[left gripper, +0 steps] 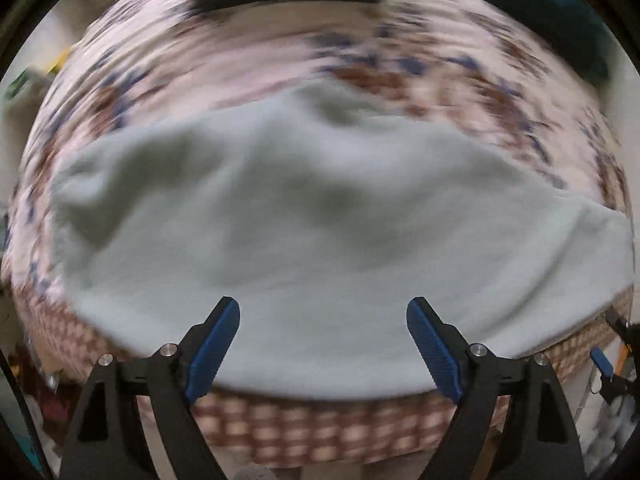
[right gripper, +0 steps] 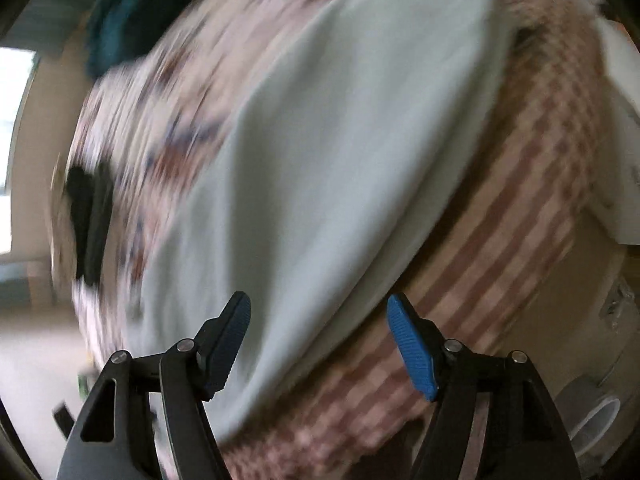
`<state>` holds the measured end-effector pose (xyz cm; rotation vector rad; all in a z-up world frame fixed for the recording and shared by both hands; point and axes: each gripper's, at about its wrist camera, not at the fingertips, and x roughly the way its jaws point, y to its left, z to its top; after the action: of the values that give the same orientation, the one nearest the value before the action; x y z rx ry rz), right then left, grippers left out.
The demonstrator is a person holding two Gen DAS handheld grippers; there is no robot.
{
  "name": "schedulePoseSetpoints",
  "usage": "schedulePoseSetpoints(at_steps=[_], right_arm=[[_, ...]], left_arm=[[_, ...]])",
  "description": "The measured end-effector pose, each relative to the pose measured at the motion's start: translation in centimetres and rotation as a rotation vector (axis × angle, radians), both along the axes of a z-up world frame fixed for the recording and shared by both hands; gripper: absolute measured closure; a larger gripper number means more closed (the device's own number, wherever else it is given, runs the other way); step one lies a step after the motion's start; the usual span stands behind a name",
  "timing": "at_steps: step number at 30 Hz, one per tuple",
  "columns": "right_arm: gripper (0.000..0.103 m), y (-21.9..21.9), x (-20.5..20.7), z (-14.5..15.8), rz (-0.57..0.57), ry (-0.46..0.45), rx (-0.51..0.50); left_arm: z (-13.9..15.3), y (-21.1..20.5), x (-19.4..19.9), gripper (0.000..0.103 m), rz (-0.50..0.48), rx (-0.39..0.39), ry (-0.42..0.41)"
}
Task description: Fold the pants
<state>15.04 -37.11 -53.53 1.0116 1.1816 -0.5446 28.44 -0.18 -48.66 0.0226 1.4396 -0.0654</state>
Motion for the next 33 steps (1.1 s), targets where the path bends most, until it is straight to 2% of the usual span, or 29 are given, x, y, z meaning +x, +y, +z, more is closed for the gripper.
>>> schedulePoseSetpoints(at_steps=[4,7,9,10,12,16,18,20,22,24,27,29,31,33], right_arm=[[0.032,-10.6,-1.0,-1.1,-0.145,0.005,-0.031],[0.045,-16.6,0.0,-4.0,-0.174,0.039,0.004],[0.072,-17.9,1.4,-5.9,-0.141,0.049,0.048],[0.094,-18.2,1.8,-6.4,-0.13,0.05,0.066],[0.094,-17.9,2.4,-6.5,-0.111,0.042,0.077],[0.095,-17.4,0.5,-2.4,-0.105,-0.053,0.083],[0.095,-18.0,-0.6,-1.6,-0.103,-0.056,0.076],[0.095,-18.1,-0.6,-2.8,-0.103,-0.021,0.095],[0.094,-18.8,-0.4,-6.3,-0.081,0.008,0.214],[0.088,-19.4,-0.6,-7.9,-0.081,0.051,0.267],[0.07,-19.1,0.0,-7.0,-0.047,0.087,0.228],[0.043,-18.2,-0.1,-5.6,-0.042,0.087,0.191],[0.04,-16.2,-0.2,-4.5,-0.029,0.082,0.183],[0.04,-12.3,0.2,-3.9,0.015,0.093,0.221]], left_arm=[[-0.8,-6.0,1.7,0.018,-0.027,0.021,-0.007],[-2.4,-10.2,2.6,0.018,-0.026,0.039,0.029],[-2.5,-11.9,2.0,0.018,-0.028,0.048,0.044],[-2.9,-12.9,1.8,0.018,-0.032,0.055,0.054],[-3.4,-14.3,1.5,0.018,-0.04,0.065,0.063],[-3.9,-16.0,0.7,0.018,-0.058,0.081,0.085],[-3.9,-16.2,0.4,0.018,-0.05,0.094,0.088],[-4.1,-16.1,0.1,0.018,-0.045,0.101,0.095],[-4.4,-15.9,0.1,0.018,-0.042,0.108,0.099],[-4.5,-15.2,0.0,0.018,-0.03,0.11,0.107],[-4.0,-12.9,0.0,0.018,0.002,0.098,0.107],[-3.2,-10.1,-0.1,0.018,0.046,0.07,0.106],[-2.5,-6.9,-0.3,0.018,0.092,0.047,0.105],[-2.1,-3.2,-0.6,0.018,0.138,0.038,0.112]])
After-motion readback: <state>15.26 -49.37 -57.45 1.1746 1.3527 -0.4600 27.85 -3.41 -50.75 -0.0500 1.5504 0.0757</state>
